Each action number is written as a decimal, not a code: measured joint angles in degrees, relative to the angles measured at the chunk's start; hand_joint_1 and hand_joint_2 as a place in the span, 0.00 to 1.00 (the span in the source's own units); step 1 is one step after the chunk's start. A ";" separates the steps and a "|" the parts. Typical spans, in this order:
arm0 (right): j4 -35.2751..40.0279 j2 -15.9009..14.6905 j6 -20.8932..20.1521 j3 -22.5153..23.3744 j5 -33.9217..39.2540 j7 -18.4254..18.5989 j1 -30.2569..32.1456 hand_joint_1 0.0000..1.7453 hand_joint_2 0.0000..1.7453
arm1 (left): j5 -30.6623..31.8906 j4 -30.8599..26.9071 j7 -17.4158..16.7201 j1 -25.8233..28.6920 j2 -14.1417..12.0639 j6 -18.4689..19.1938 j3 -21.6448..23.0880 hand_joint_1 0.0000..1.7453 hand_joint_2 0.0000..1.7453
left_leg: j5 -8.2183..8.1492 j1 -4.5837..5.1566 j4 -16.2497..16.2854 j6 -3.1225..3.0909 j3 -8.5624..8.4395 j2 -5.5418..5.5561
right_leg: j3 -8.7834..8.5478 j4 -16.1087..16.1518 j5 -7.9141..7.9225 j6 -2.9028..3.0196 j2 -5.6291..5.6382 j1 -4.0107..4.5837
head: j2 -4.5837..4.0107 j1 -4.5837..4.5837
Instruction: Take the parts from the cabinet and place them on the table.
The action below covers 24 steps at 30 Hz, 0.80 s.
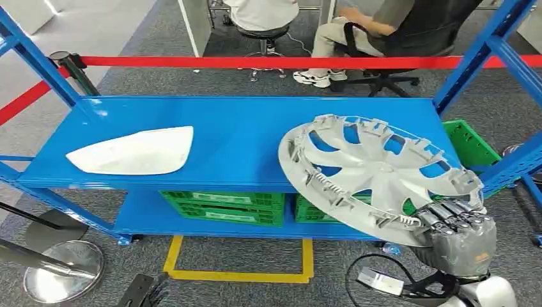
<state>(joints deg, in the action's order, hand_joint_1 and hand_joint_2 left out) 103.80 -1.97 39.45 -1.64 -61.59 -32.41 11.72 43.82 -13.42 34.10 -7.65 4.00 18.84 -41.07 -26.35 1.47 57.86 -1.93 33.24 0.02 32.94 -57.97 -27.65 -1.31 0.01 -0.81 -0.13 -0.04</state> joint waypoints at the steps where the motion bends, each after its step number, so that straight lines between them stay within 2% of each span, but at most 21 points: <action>1: 0.00 0.00 0.00 0.00 0.00 0.00 0.04 0.94 1.00 | -0.07 0.00 0.00 0.00 -0.07 0.00 0.00 0.00 0.00 | 0.11 0.08 -0.01 -0.19 0.00 0.01 | -0.01 0.05 0.14 -0.21 0.00 -0.01 | 0.00 -0.07; 2: 0.00 0.00 0.00 0.00 0.00 0.00 0.03 0.94 1.00 | -0.20 -0.02 0.02 -0.01 -0.13 0.00 0.00 0.00 0.00 | 0.28 0.08 -0.22 -0.43 -0.02 0.01 | -0.14 0.38 0.32 -0.47 0.01 0.01 | 0.00 -0.05; 3: 0.04 0.00 0.00 0.00 -0.02 0.00 0.04 0.94 1.00 | -0.26 -0.02 0.11 -0.03 -0.13 0.00 0.00 0.00 0.00 | 1.02 -0.37 -1.55 -0.80 -0.53 -0.06 | -0.24 0.47 0.25 -0.65 0.03 0.27 | 0.02 -0.04; 4: 0.02 0.00 0.00 0.00 -0.02 0.00 0.10 0.94 1.00 | -0.31 0.00 0.20 -0.09 -0.04 0.00 0.00 0.00 0.00 | 1.48 -0.60 -2.30 -0.76 -0.85 -0.19 | 0.66 -0.43 -0.79 -0.71 -0.03 0.18 | 0.00 -0.20; 5: 0.00 0.00 0.00 0.00 0.02 0.02 0.02 0.94 1.00 | -0.37 0.00 0.33 -0.20 0.00 0.00 0.00 0.00 0.00 | 1.63 -0.66 -2.39 -1.01 -0.70 -0.20 | 1.90 -3.36 -2.98 -0.83 0.05 0.22 | 0.00 -0.24; 7: 0.00 0.00 0.00 -0.02 0.07 0.02 0.09 0.94 1.00 | -0.42 0.00 0.35 -0.18 0.00 0.00 0.00 0.00 0.00 | 1.59 -0.63 -2.35 -1.02 -0.45 -0.21 | 5.83 -12.35 -7.16 -1.20 0.02 0.00 | 0.00 -0.24; 8: 0.00 0.00 0.00 -0.02 0.07 0.00 0.19 0.94 1.00 | -0.48 0.00 0.35 -0.16 -0.07 0.00 -0.02 0.00 0.00 | 1.60 -0.63 -2.31 -1.00 -0.36 -0.22 | 7.49 -15.96 -8.29 -1.41 0.00 -0.01 | 0.00 -0.26; 9: -0.04 0.00 0.00 -0.02 0.07 0.00 0.34 0.94 1.00 | -0.59 0.00 0.35 -0.16 -0.04 0.02 -0.07 0.00 0.00 | 1.63 -0.64 -2.26 -0.95 -0.31 -0.21 | 7.99 -17.06 -8.00 -1.55 0.00 -0.05 | 0.00 -0.33; 10: -0.04 0.00 0.00 -0.02 0.09 0.00 0.36 0.94 1.00 | -0.61 0.00 0.35 -0.13 0.04 0.09 -0.07 0.00 0.00 | 1.62 -0.68 -2.17 -0.83 -0.32 -0.18 | 6.90 -15.02 -6.23 -1.68 -0.02 -0.23 | 0.00 -0.33; 11: -0.04 0.00 0.00 -0.02 0.11 0.00 0.32 0.94 1.00 | -0.61 0.00 0.35 -0.12 0.13 0.28 -0.07 0.00 0.00 | 1.61 -0.75 -1.99 -0.63 -0.30 -0.15 | 4.75 -10.84 -3.89 -1.77 -0.06 -0.39 | 0.00 -0.28; 12: -0.02 0.00 0.00 -0.02 0.15 -0.02 0.27 0.94 1.00 | -0.63 0.00 0.35 -0.14 0.20 0.35 -0.07 0.00 0.00 | 1.39 -0.90 -1.52 -0.29 -0.28 -0.11 | 1.74 -5.14 -1.32 -1.89 -0.15 -0.56 | 0.00 -0.31; 13: -0.04 0.00 0.00 -0.02 0.15 -0.04 0.15 0.94 1.00 | -0.68 0.00 0.35 -0.15 0.20 0.35 -0.09 0.00 0.00 | 1.10 -0.97 -0.98 0.15 -0.15 -0.11 | -0.40 -0.74 -0.78 -2.05 -0.25 -0.71 | 0.00 -0.35; 14: -0.09 0.00 0.00 -0.04 0.17 -0.07 0.05 0.94 1.00 | -0.74 0.00 0.35 -0.23 0.00 0.35 -0.09 0.00 0.00 | 0.93 -0.49 -0.41 0.66 0.25 -0.06 | -1.13 -0.34 -1.39 -1.53 0.05 -0.36 | 0.00 -0.46; 15: -0.02 0.00 0.00 -0.04 0.24 -0.09 0.03 0.94 1.00 | -0.78 0.00 0.35 -0.28 0.00 0.37 -0.09 0.00 0.00 | 1.14 -0.51 -0.11 0.79 0.56 -0.05 | -0.91 -0.52 -1.06 -0.68 0.24 -0.39 | 0.02 -0.22; 17: -0.02 0.00 0.00 -0.02 0.26 -0.07 0.08 0.94 1.00 | -0.83 0.00 0.35 -0.32 -0.04 0.39 -0.11 0.00 0.00 | 1.45 -0.66 -0.18 1.24 0.65 -0.05 | -0.57 -0.77 -0.91 -0.22 0.32 -0.17 | 0.00 -0.13; 18: -0.04 -0.02 0.00 -0.02 0.26 -0.07 0.08 0.94 1.00 | -0.98 0.00 0.35 -0.33 -0.23 0.39 -0.11 0.00 0.00 | 1.34 -0.70 -0.02 1.40 0.75 -0.02 | -0.53 -0.58 -0.61 0.24 0.27 -0.48 | 0.02 -0.11; 19: -0.04 -0.02 0.00 -0.02 0.26 -0.07 0.01 0.94 1.00 | -1.16 0.00 0.35 -0.33 -0.17 0.39 -0.13 0.00 0.00 | 0.30 -0.77 0.54 1.83 1.03 0.02 | -0.41 -0.55 -0.38 0.61 0.21 -0.60 | 0.00 -0.15; 20: -0.04 -0.02 0.00 -0.02 0.28 -0.09 -0.04 0.94 1.00 | -1.16 0.00 0.35 -0.34 -0.11 0.48 -0.11 0.00 0.00 | -1.68 -0.85 2.59 2.23 1.83 0.00 | -0.16 -0.55 -0.23 1.05 0.19 -0.65 | 0.00 0.31; 22: -0.04 -0.02 0.00 -0.02 0.29 -0.15 -0.19 0.94 1.00 | -1.25 0.00 0.35 -0.39 -0.13 0.48 -0.13 0.00 0.00 | -7.08 -1.33 12.17 2.87 5.63 0.00 | 0.47 -0.56 0.08 1.52 0.18 -0.60 | 0.00 0.35; 23: -0.04 -0.02 0.00 -0.02 0.26 -0.15 -0.17 0.94 1.00 | -1.29 0.00 0.35 -0.34 -0.11 0.46 -0.13 0.00 0.00 | -8.57 -1.46 16.16 3.01 7.13 0.00 | 0.74 -0.57 0.18 1.56 0.17 -0.58 | 0.00 0.37; 24: -0.09 -0.02 0.00 -0.02 0.24 -0.15 -0.18 0.94 1.00 | -1.31 0.00 0.35 -0.31 -0.11 0.44 -0.13 0.00 0.00 | -8.76 -1.52 17.54 3.03 7.49 0.00 | 0.94 -0.57 0.30 1.55 0.18 -0.58 | 0.00 0.37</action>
<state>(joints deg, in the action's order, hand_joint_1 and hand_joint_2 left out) 103.71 -1.99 39.45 -1.66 -61.35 -32.57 11.54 42.51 -13.42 34.45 -7.95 3.89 19.28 -41.20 -35.11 -0.05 75.40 1.10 40.73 0.03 33.88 -58.54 -27.35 0.24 0.18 -1.39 -0.13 0.33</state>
